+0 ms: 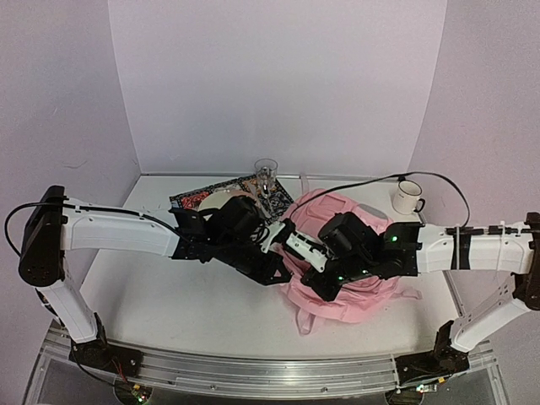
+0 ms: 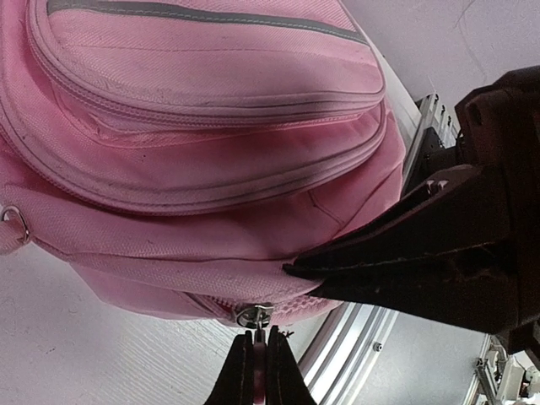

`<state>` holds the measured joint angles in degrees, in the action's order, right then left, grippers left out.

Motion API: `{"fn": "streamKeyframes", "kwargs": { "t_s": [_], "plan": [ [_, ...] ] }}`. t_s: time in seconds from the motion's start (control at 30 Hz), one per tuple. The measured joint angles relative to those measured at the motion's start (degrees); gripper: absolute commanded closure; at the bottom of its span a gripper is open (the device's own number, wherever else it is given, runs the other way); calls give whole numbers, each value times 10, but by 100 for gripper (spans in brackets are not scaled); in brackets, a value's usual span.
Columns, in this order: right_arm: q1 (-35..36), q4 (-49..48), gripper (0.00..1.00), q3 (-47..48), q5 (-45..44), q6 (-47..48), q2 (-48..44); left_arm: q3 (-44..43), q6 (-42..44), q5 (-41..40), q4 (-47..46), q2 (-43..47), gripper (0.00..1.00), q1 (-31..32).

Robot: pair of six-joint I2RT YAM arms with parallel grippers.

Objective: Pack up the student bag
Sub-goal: Hold the largest pocket of the student bag, then zip the student bag into the largest pocket of the bag.

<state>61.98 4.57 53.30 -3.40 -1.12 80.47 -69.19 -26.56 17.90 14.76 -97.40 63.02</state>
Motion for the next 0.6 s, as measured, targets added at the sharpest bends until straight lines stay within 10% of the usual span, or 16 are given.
{"fn": "streamKeyframes", "kwargs": {
  "t_s": [0.6],
  "plan": [
    [1, 114, 100, -2, -23, -22, -203, 10, 41, 43, -64, 26, 100, -67]
  ]
}}
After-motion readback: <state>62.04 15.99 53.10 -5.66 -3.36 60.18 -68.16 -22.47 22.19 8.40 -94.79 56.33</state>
